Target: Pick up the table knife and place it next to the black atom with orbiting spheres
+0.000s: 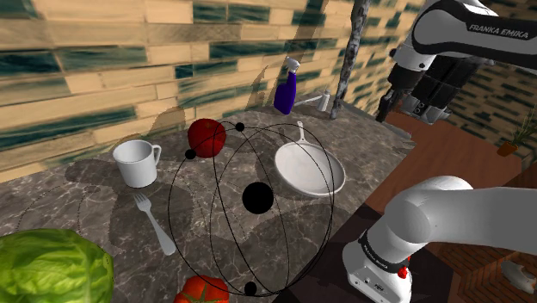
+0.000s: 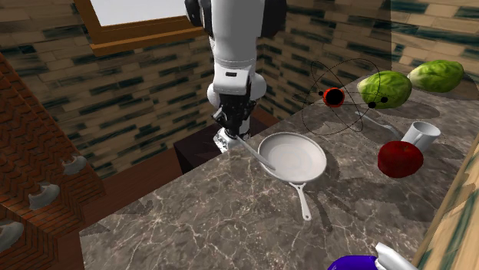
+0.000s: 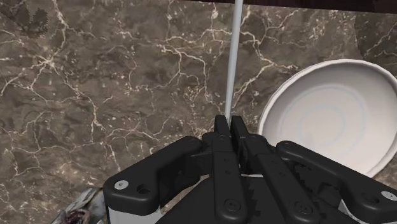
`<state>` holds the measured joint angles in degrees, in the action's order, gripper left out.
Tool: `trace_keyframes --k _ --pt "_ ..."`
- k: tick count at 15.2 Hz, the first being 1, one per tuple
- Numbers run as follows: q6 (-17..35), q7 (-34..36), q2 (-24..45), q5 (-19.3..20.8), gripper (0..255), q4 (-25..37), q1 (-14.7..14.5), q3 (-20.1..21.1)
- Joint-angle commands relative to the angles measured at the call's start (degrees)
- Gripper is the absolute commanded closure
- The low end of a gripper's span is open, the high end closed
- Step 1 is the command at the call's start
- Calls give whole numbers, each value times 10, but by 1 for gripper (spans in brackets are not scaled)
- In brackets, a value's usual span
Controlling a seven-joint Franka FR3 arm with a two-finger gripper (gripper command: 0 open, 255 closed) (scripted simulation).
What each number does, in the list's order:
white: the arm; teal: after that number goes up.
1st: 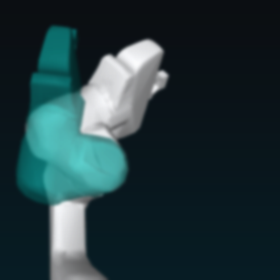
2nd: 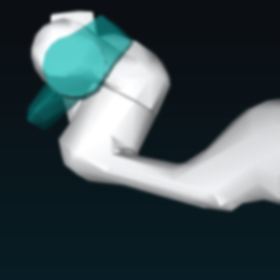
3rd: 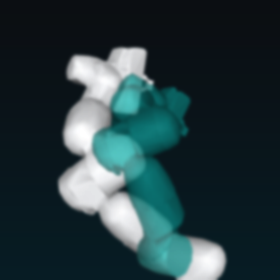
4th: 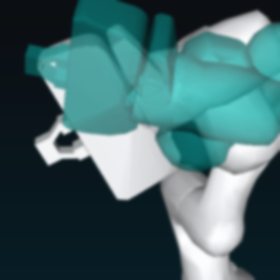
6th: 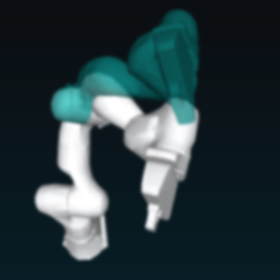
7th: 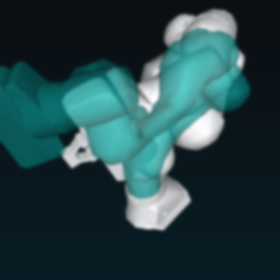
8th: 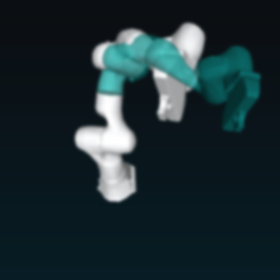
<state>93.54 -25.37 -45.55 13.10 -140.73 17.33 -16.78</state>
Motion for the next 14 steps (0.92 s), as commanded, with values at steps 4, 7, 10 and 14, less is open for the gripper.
trace_keyframes --k 4,7,10,14 --pt "-36 -3 6 -6 255 42 -3 6" --pt "-57 -5 11 -9 255 68 -4 9" --pt "-78 -6 17 -12 255 95 -6 12" --pt "-106 -9 27 -16 255 132 -8 16"
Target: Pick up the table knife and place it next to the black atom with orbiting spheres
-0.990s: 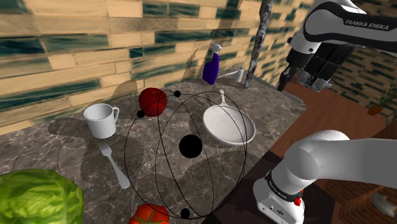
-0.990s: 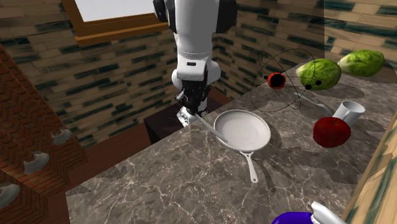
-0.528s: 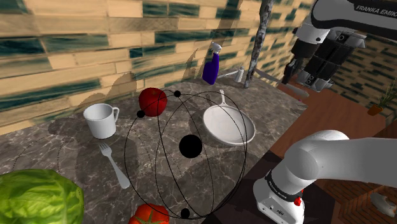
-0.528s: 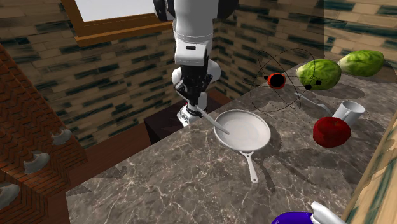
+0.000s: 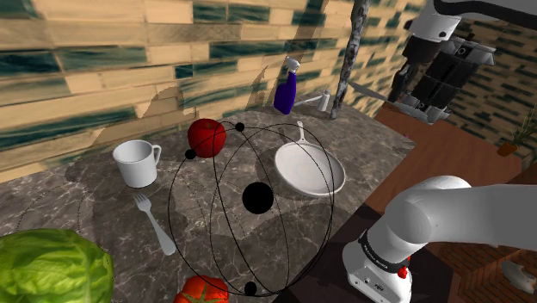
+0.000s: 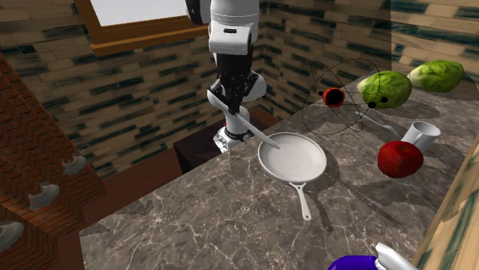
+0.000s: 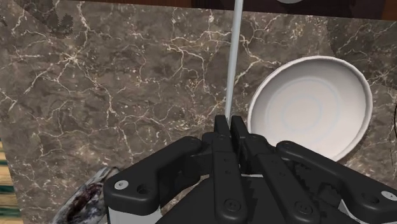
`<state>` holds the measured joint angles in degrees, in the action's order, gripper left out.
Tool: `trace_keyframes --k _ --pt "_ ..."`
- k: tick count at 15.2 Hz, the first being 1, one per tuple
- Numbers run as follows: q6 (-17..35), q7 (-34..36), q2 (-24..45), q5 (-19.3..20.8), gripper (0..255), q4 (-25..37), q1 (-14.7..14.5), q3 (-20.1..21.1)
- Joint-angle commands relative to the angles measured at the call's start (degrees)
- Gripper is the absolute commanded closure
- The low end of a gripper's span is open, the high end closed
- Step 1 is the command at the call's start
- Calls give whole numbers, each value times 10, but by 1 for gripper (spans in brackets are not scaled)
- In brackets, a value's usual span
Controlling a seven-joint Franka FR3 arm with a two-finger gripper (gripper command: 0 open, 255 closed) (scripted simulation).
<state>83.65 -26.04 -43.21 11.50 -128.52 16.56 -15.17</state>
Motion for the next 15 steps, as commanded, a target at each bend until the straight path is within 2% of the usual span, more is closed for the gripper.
trace_keyframes --k 1,15 --pt "-14 -2 6 -1 255 20 -1 1" --pt "-110 -13 54 -13 255 164 -8 9"
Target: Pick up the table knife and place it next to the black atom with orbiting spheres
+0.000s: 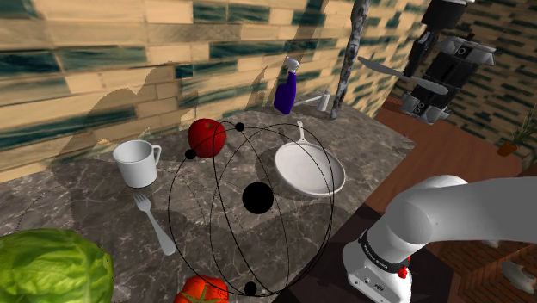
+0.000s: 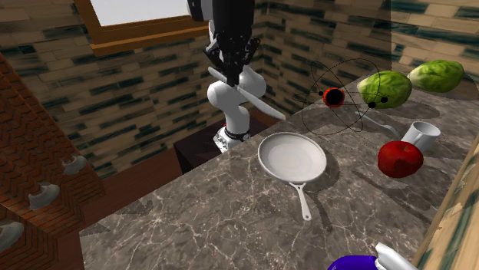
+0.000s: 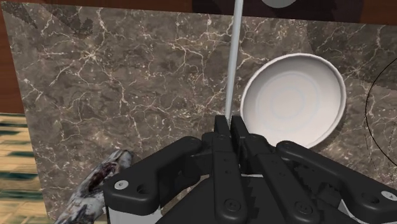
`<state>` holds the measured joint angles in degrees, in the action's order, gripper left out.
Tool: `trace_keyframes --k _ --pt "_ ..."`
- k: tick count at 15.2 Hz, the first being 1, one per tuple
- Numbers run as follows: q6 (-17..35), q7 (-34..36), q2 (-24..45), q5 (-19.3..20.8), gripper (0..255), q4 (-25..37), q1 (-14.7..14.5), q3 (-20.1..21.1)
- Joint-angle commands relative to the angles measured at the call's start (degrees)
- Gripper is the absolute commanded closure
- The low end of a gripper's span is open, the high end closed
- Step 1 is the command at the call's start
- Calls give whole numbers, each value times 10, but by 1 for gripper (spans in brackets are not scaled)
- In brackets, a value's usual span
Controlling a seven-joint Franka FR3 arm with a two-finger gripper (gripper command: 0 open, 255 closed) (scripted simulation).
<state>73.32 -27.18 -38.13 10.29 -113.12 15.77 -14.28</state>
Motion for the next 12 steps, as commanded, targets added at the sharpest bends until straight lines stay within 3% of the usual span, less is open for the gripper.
trace_keyframes --k 1,5,12 --pt "-14 -2 8 -1 255 21 -1 0" --pt "-36 -5 22 -3 255 58 -2 1" --pt "-20 86 71 -56 255 82 -24 70"
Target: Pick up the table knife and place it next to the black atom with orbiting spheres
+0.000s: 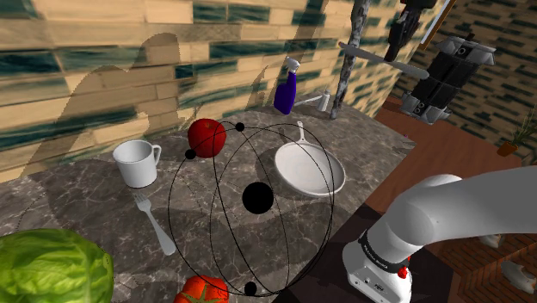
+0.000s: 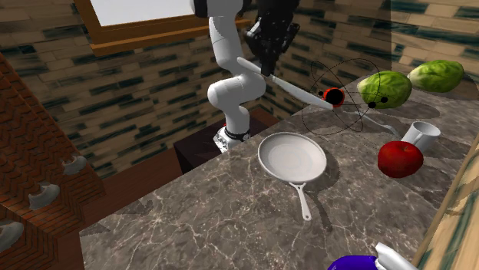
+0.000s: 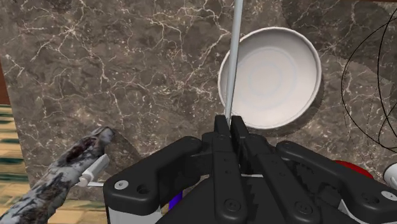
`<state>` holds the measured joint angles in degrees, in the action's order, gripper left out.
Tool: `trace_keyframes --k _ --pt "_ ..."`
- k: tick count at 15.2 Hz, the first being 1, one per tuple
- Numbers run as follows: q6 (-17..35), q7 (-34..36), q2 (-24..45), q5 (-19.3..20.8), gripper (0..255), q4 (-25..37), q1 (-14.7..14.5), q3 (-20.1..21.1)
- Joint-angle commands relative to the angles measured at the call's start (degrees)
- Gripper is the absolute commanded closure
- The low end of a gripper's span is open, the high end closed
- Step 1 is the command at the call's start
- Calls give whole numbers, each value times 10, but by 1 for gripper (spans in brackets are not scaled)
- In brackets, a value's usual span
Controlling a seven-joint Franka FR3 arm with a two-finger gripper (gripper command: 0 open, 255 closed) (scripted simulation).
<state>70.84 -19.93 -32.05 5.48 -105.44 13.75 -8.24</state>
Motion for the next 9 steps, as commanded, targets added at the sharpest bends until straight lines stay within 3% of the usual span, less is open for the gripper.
trace_keyframes --k 1,9 --pt "7 26 20 -14 255 11 -6 19" --pt "23 125 111 -55 255 84 -33 89"
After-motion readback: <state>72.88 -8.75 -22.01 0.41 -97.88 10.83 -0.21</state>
